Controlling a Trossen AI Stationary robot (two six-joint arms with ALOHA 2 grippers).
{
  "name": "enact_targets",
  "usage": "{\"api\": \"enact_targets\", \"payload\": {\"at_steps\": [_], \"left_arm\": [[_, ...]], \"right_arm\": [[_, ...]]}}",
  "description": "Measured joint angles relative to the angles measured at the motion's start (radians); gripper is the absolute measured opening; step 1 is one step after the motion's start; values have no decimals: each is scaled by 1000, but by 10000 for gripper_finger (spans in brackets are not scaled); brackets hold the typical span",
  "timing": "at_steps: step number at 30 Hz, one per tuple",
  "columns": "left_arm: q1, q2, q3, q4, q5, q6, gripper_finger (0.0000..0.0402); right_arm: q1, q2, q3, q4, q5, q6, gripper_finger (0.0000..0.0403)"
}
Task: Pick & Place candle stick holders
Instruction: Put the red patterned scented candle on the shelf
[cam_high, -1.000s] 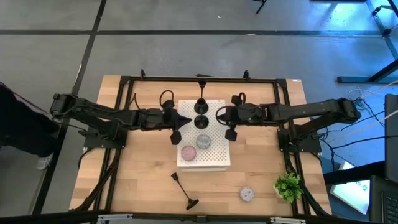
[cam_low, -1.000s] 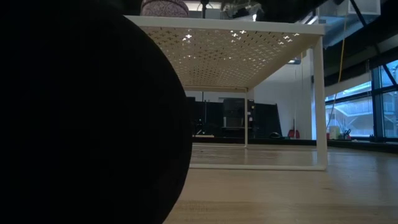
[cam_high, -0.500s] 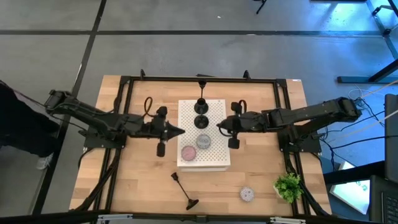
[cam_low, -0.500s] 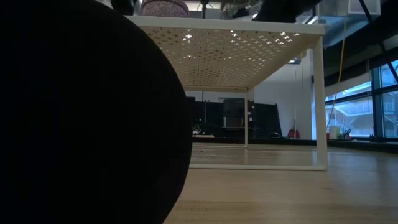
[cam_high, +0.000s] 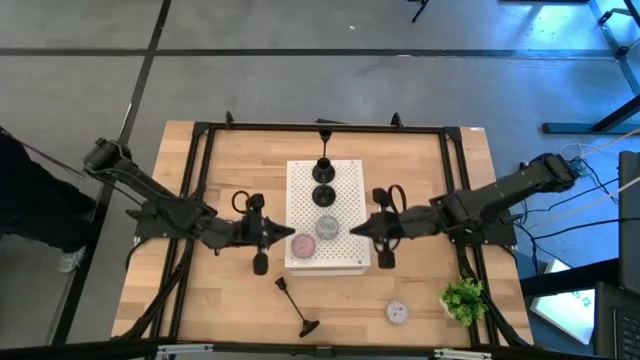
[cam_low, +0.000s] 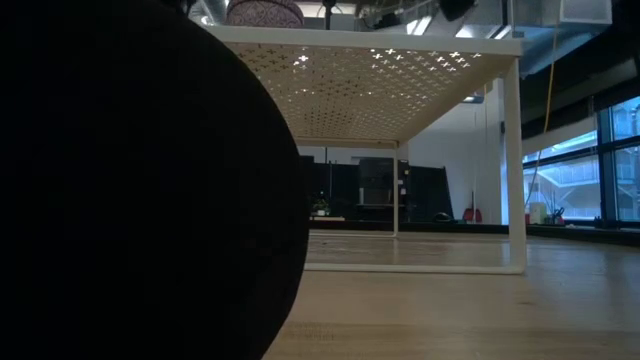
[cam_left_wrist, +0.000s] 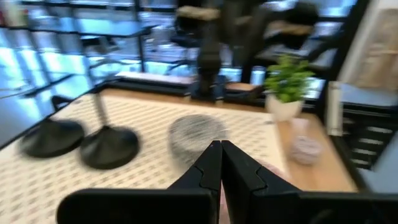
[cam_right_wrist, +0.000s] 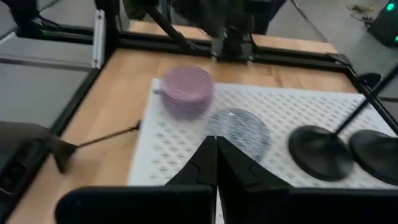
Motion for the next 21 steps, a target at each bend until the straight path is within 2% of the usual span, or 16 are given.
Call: {"api": "enact_targets", "payload": {"at_steps": [3,9,14,17,21], "left_arm": [[7,26,0,0,-65,-32,2],[25,68,0,0,-64,-75,2],[44,78,0,-1,-79,-71,2],[93,73,0,-3,-68,-48,1],[198,72,0,-38,1,-51,2]], "right_arm": [[53,0,0,28,44,23,0],[128,0,0,64,138,32,0],[157,0,0,90,157,34,0],[164,0,0,97,157,32,0],[163,0,0,95,158,9,0]]}}
